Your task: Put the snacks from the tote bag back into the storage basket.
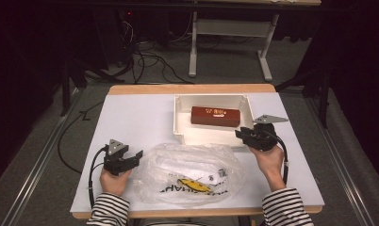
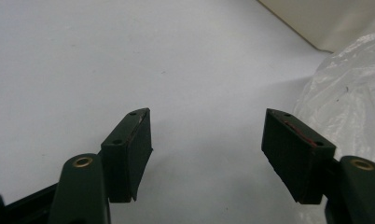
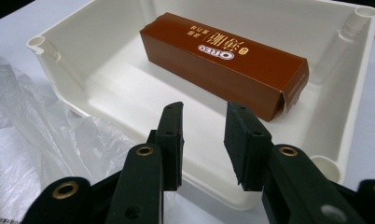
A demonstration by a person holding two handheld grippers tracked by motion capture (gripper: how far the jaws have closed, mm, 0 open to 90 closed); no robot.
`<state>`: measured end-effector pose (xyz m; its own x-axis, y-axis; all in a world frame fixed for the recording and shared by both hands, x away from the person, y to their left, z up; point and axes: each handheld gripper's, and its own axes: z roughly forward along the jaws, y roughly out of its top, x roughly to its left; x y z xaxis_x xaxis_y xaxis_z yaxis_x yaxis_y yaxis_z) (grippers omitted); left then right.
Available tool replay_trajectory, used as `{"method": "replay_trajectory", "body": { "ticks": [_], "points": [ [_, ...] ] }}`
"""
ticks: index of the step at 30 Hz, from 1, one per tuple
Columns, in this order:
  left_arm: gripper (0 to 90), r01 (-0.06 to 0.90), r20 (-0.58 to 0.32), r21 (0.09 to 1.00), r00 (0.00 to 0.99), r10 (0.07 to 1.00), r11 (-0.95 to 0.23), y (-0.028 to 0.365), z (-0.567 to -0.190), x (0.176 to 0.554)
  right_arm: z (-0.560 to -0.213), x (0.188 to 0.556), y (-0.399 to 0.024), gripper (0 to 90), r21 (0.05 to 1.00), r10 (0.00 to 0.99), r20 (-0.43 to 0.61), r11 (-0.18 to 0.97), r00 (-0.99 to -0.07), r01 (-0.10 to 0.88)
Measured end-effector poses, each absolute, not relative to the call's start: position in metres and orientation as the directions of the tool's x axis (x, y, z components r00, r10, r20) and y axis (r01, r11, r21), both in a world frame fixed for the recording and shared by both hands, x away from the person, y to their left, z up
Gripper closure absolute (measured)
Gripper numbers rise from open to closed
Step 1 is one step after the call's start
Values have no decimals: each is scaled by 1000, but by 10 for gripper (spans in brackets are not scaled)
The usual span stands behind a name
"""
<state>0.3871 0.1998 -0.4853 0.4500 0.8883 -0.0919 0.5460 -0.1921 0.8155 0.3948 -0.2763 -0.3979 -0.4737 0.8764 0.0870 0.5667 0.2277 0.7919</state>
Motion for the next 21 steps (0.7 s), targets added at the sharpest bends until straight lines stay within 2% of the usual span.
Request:
{"method": "replay_trajectory", "body": {
  "ticks": [21],
  "points": [
    [334,547,-94,815,451,888,-192,200,-485,387,-400,368,-303,660,807,886,104,190,-452,559]
  ]
}}
